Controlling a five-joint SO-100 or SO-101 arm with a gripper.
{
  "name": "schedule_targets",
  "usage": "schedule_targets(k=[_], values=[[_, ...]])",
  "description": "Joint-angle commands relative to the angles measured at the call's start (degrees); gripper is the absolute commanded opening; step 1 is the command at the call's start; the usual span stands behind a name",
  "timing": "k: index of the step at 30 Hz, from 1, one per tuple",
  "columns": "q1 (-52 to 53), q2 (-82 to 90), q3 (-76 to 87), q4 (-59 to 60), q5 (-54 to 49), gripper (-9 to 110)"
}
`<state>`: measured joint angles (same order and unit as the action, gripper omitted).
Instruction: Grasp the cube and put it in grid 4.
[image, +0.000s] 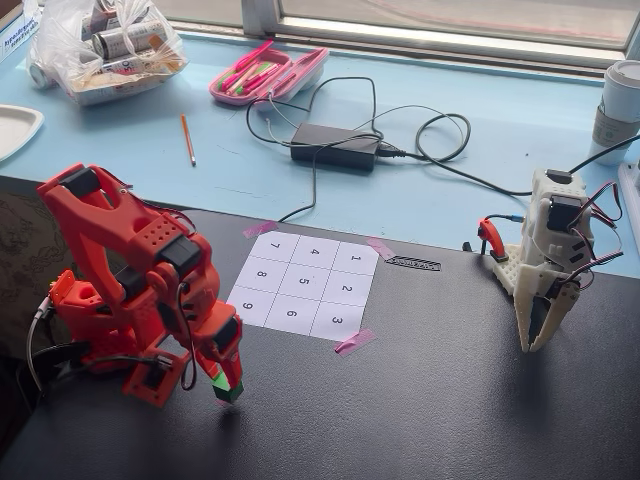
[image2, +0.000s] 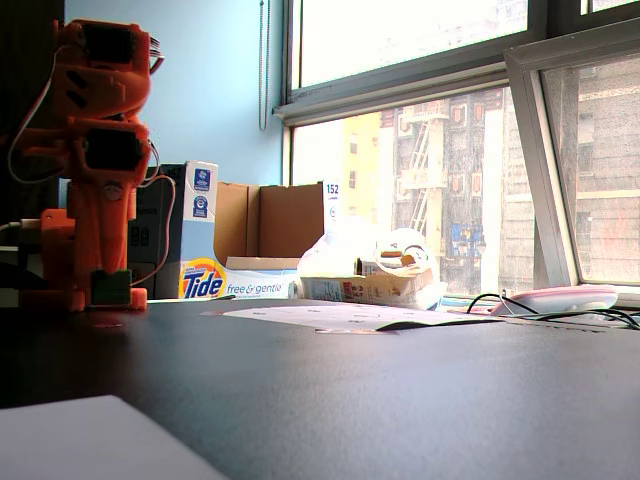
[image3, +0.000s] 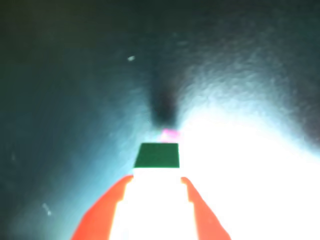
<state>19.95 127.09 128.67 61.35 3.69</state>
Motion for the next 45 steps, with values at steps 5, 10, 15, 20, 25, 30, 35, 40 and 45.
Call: schedule_targets(k=[5, 10, 15, 20, 25, 30, 35, 40, 45], values=[[-9.93, -4.31, -24.61, 11.51, 2.72, 0], [-20.04, -11.87, -38.67, 16.96, 5.1, 0], [-30.06, -22.41, -51.59, 20.39, 7.73, 0], [-38.76, -32.7, -63.46, 23.47, 9.14, 0], [-47.64, -42.63, -75.94, 26.81, 9.32, 0], [-55.55, -51.06, -87.19, 29.09, 9.05, 0], [-62.14, -58.45, -92.2, 30.67, 9.4, 0], [-64.51, -64.34, -92.2, 29.0, 10.2, 0], [-66.27, -69.26, -92.2, 26.19, 10.63, 0]])
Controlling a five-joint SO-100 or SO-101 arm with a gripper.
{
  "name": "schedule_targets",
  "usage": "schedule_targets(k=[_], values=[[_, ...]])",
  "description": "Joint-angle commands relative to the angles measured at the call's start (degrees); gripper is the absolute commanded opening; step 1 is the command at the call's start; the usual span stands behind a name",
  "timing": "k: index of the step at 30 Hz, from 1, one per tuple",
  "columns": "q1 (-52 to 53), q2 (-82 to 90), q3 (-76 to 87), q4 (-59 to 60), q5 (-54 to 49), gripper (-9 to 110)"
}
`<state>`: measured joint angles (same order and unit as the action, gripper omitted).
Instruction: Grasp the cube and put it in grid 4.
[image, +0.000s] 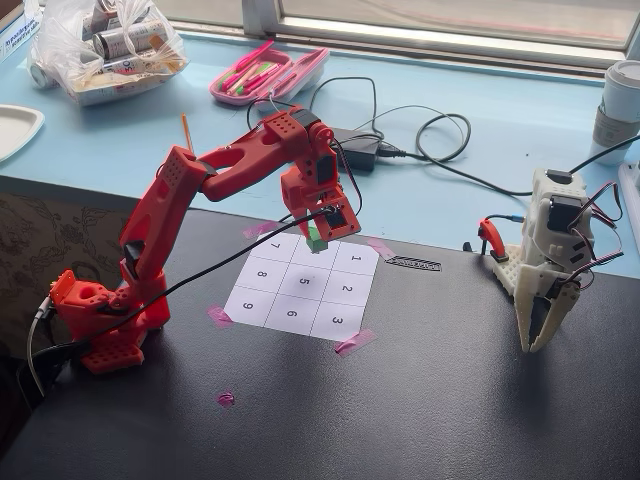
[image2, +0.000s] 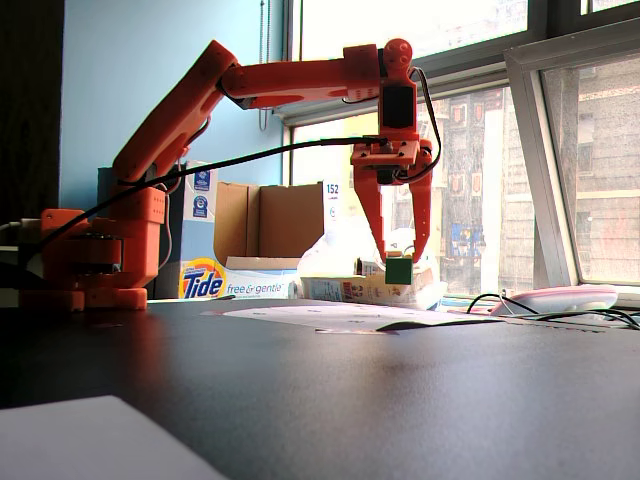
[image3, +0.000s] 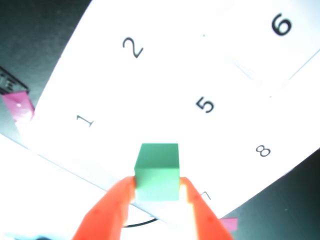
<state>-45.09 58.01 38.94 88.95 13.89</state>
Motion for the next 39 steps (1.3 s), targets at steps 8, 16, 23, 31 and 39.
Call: schedule_targets(k=[8, 16, 23, 31, 39], values=[[-4.13, -3.08, -2.46, -3.96, 0.79, 0], [-4.13, -5.89, -2.29, -2.81, -1.76, 10], [-4.66, -4.57, -2.55, -1.49, -1.85, 24], [-4.04, 4.39, -2.72, 0.09, -3.34, 34], [2.2, 19.07, -3.34, 5.54, -4.66, 34]])
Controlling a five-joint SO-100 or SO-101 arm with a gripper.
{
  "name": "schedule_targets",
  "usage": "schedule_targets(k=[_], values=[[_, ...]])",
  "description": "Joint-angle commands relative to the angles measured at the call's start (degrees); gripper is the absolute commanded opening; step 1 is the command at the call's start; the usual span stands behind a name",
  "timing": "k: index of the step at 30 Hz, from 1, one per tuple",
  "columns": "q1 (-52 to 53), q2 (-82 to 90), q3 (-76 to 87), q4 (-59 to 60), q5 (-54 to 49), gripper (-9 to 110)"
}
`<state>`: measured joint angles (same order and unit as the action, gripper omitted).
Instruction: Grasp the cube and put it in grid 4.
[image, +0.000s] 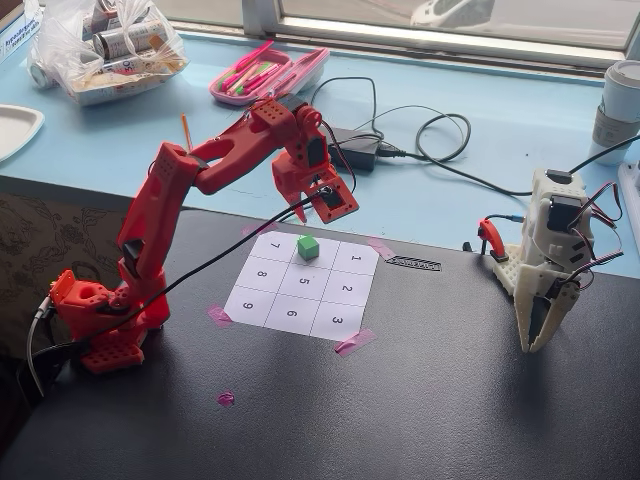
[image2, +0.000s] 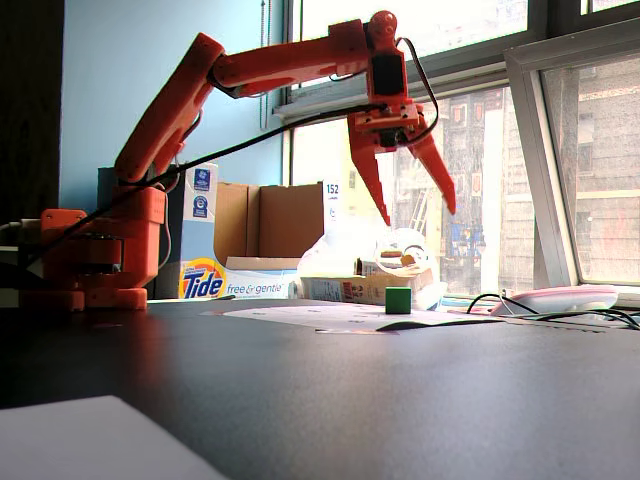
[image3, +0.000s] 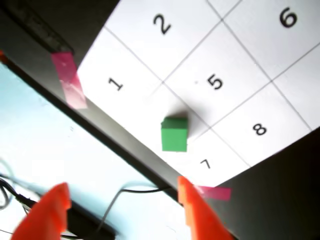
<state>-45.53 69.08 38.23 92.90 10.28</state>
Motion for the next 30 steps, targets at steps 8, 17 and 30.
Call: schedule_targets(k=[8, 17, 30], values=[[19.25, 29.53, 4.83, 3.16, -5.1, 32], [41.04, 55.37, 34.8, -9.32, -9.76, 10], [48.6, 82.18, 88.33, -30.59, -11.16, 0]])
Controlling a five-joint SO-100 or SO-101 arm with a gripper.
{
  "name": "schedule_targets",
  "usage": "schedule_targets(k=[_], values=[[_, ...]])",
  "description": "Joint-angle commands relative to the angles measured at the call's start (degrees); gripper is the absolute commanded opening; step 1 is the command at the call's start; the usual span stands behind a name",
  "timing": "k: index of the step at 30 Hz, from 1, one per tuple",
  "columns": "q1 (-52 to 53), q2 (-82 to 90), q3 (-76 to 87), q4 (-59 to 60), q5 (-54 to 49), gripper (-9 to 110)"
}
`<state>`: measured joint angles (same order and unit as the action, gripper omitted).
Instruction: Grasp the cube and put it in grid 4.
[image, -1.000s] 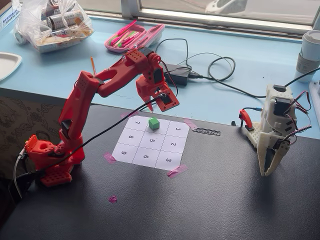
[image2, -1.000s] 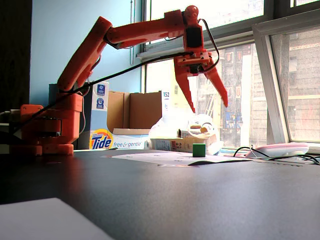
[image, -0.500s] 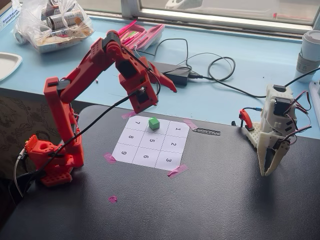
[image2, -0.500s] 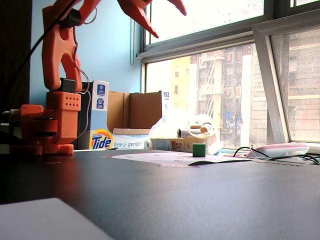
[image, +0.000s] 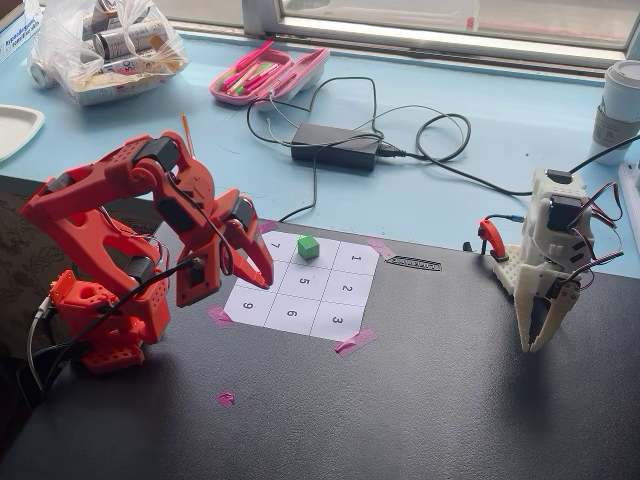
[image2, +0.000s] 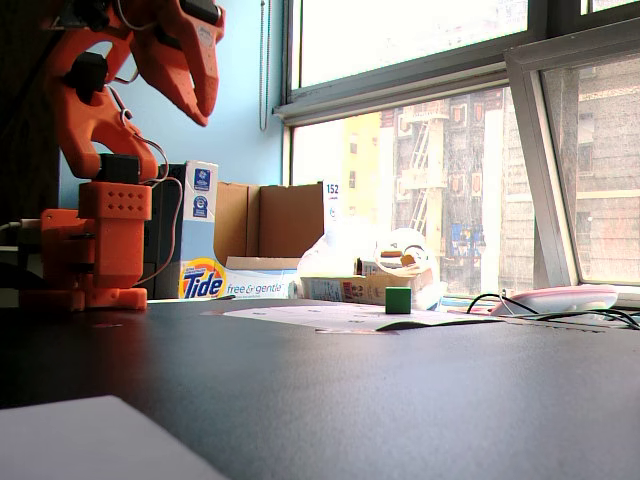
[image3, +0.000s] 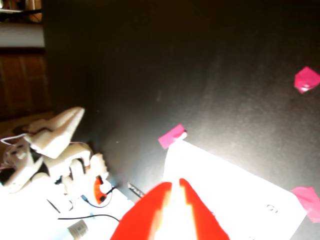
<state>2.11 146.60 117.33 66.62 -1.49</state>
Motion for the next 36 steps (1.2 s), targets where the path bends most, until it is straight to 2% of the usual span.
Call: schedule_targets(k=[1, 9, 18, 22, 36], values=[[0.97, 6.5, 12.92, -6.15, 0.62, 0], [-1.85, 21.01, 37.27, -18.28, -1.41, 0], [-2.02, 34.54, 52.12, -24.08, -0.88, 0], [-1.23, 35.51, 55.28, -25.22, 0.09, 0], [-0.18, 42.63, 57.3, -12.04, 3.34, 0]])
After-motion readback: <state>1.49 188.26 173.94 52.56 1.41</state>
